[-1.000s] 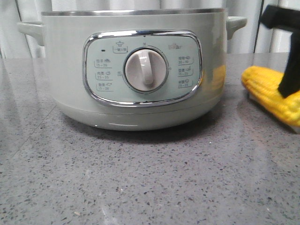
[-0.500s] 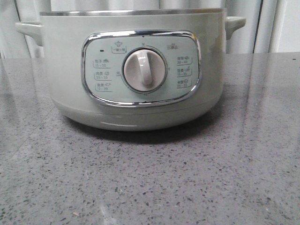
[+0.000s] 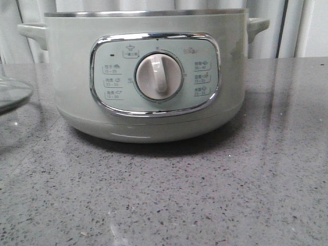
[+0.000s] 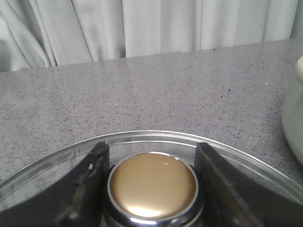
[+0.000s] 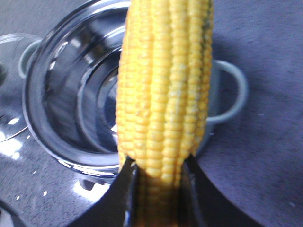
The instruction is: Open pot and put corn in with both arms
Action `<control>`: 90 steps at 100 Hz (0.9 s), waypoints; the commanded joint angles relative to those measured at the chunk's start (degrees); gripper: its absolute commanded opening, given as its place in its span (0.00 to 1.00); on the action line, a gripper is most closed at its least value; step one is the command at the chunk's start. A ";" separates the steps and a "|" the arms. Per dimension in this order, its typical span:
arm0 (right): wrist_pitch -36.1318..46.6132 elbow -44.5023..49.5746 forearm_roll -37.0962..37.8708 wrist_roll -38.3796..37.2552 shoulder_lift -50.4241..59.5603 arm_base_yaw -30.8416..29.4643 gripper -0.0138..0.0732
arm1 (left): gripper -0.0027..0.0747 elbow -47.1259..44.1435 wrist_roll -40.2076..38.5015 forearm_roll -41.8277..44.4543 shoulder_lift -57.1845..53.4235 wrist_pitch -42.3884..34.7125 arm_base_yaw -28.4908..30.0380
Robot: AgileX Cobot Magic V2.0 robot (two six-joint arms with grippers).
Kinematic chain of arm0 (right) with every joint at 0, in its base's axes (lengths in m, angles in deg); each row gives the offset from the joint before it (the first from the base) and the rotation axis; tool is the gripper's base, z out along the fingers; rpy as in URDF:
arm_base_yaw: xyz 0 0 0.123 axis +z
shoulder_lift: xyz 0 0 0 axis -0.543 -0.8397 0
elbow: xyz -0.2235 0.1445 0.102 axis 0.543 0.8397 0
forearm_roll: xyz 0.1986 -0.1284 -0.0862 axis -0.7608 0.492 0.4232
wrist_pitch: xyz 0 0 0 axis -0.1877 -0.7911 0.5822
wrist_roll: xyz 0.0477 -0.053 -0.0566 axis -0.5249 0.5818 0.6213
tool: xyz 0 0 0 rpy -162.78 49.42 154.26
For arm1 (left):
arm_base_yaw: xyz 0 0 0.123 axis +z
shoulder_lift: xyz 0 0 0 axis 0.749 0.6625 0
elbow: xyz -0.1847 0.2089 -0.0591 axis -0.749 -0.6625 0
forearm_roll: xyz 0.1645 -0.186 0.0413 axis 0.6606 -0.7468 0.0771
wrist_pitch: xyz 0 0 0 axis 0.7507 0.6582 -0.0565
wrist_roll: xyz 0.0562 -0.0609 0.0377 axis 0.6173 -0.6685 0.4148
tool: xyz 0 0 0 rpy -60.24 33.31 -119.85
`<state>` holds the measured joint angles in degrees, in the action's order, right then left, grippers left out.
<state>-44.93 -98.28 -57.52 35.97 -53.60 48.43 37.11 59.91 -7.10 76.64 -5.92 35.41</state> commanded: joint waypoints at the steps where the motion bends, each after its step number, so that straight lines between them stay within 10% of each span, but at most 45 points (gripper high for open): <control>1: 4.06 -3.48 -1.44 0.83 -2.05 3.03 0.09 | 0.01 2.36 -0.64 -0.07 3.25 -13.68 -1.23; 66: 8.62 -9.13 -1.64 0.83 -19.34 10.39 0.10 | 0.01 2.36 -3.62 0.33 16.27 -23.73 -4.72; 90: 9.19 -9.13 -1.42 0.83 -22.98 10.39 0.58 | 0.06 2.36 -3.62 2.93 16.28 -23.06 -4.72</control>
<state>-38.82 -105.42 -58.05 36.08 -78.23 58.82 37.64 56.36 -6.21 94.03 -22.79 31.09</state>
